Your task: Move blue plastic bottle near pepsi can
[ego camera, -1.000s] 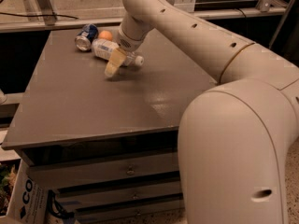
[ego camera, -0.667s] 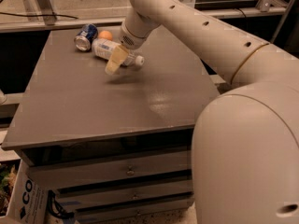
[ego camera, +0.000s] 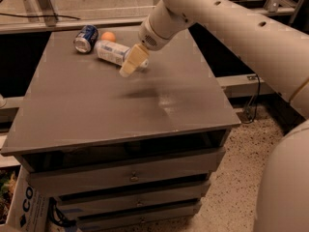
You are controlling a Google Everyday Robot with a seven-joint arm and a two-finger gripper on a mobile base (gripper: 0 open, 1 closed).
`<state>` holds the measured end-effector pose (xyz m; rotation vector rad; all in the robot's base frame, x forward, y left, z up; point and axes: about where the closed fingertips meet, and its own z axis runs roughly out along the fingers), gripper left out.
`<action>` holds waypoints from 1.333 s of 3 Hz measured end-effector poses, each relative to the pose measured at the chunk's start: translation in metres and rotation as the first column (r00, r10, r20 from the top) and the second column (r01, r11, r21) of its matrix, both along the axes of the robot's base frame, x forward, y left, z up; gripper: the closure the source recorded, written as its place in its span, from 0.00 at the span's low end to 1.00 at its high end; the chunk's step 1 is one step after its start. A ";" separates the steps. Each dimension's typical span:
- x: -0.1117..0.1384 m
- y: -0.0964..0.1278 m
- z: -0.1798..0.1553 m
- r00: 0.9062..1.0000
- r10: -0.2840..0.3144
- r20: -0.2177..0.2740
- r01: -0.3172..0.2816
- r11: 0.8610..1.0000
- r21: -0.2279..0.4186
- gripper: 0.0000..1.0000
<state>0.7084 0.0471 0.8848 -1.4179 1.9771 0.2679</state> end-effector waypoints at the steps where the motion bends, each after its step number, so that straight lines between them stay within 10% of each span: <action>1: -0.021 -0.039 0.007 1.000 -0.016 0.005 0.016 0.999 0.035 0.00; 3: -0.067 -0.120 0.018 0.997 -0.080 -0.009 0.081 0.991 0.105 0.00; 4: -0.067 -0.120 0.018 0.997 -0.080 -0.009 0.081 0.991 0.105 0.00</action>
Offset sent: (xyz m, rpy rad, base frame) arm -0.0720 -0.1323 0.0262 0.0966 -0.0040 -0.0693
